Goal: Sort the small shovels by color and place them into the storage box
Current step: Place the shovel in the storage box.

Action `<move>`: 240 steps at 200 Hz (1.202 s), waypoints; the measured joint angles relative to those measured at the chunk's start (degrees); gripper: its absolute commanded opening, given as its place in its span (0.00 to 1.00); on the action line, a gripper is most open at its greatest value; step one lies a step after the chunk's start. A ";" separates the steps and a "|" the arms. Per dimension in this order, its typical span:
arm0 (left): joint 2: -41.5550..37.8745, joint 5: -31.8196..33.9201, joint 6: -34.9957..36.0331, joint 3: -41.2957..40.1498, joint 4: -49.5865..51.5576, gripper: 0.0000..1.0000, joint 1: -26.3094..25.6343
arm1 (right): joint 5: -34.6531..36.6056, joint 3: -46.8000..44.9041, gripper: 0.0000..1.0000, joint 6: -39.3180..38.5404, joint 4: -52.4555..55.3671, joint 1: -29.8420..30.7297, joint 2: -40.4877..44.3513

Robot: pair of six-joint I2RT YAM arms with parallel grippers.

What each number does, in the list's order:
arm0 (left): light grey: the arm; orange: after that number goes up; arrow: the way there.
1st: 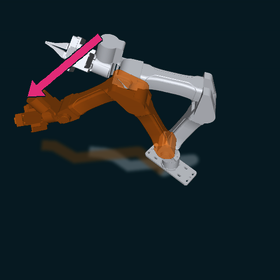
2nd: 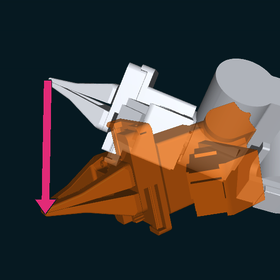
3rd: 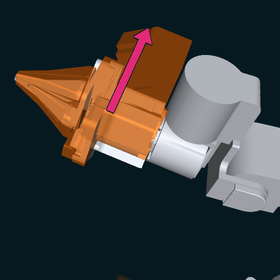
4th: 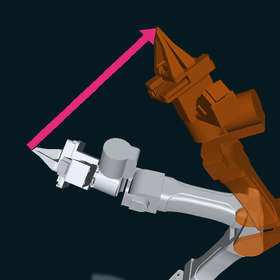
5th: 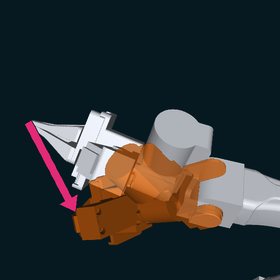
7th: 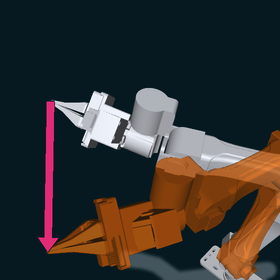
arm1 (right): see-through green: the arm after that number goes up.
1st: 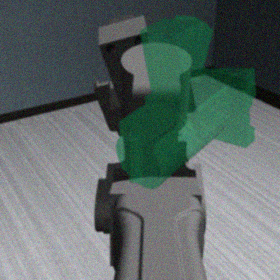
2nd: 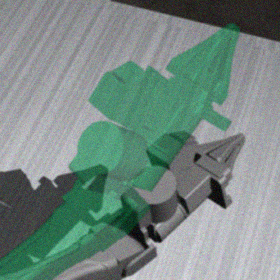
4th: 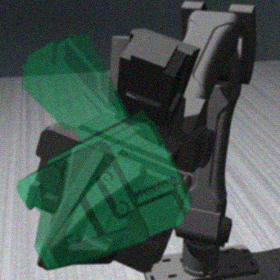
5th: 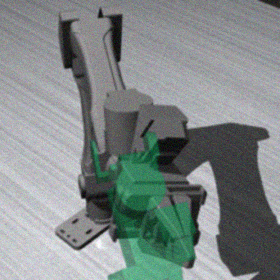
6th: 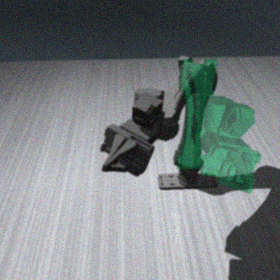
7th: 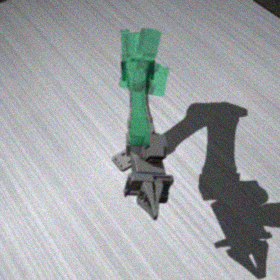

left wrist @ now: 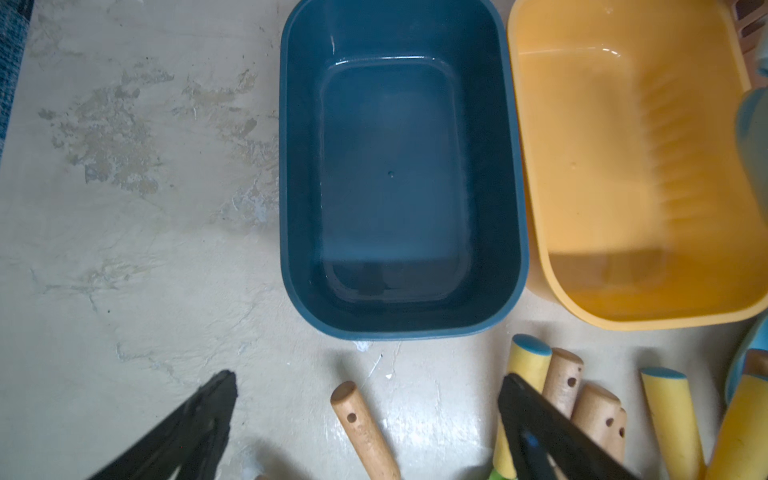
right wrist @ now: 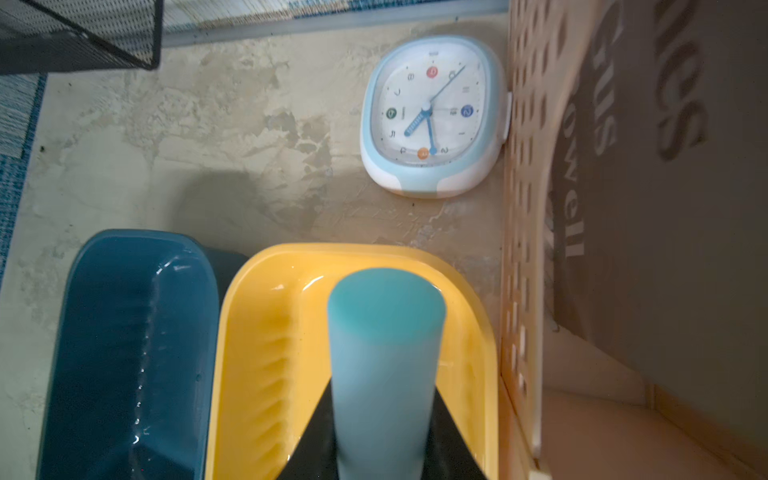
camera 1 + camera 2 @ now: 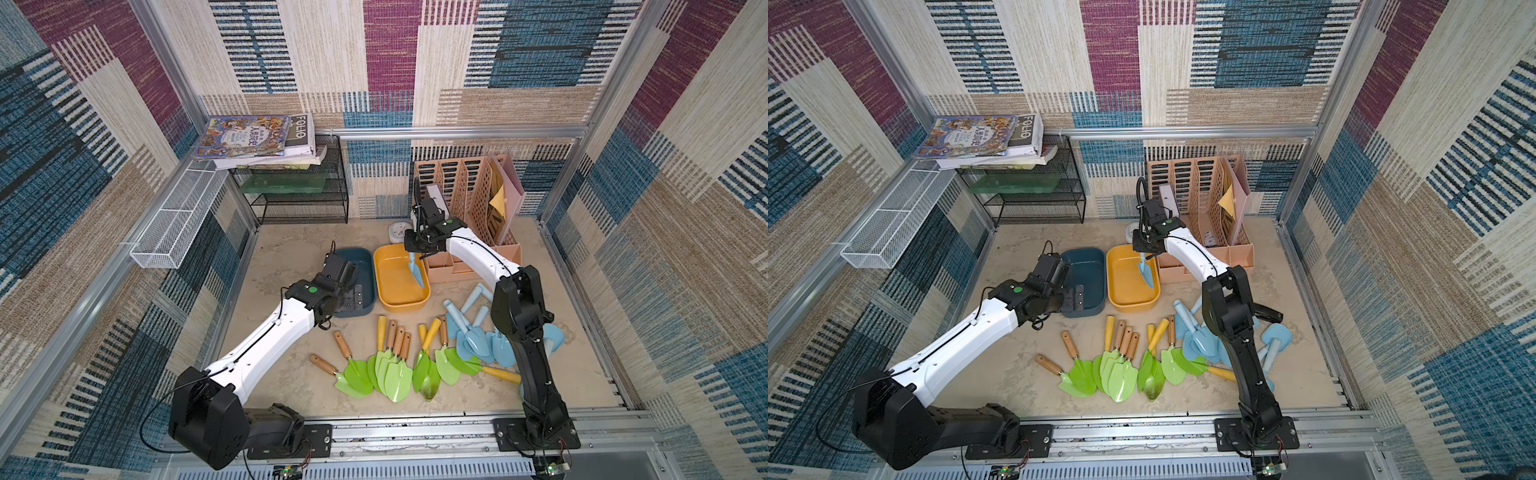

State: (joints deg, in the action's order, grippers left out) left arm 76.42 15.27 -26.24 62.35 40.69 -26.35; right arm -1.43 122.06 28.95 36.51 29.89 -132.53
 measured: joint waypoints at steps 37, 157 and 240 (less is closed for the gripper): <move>0.00 -1.77 -1.66 -2.27 2.03 1.00 0.00 | -0.22 0.07 0.03 -1.36 0.76 1.44 -3.10; -1.44 -6.27 -3.54 -8.79 3.96 0.98 -0.11 | 8.85 2.73 0.22 -1.53 2.78 3.13 -9.25; -0.94 -7.76 -5.07 -10.32 4.17 0.97 -0.13 | 8.61 1.27 0.48 -3.56 0.83 4.70 -2.62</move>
State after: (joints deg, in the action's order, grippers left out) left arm 75.48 7.51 -31.31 52.03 44.86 -26.48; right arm 7.18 123.33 25.39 37.34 34.59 -135.15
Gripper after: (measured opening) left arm 0.977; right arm 0.477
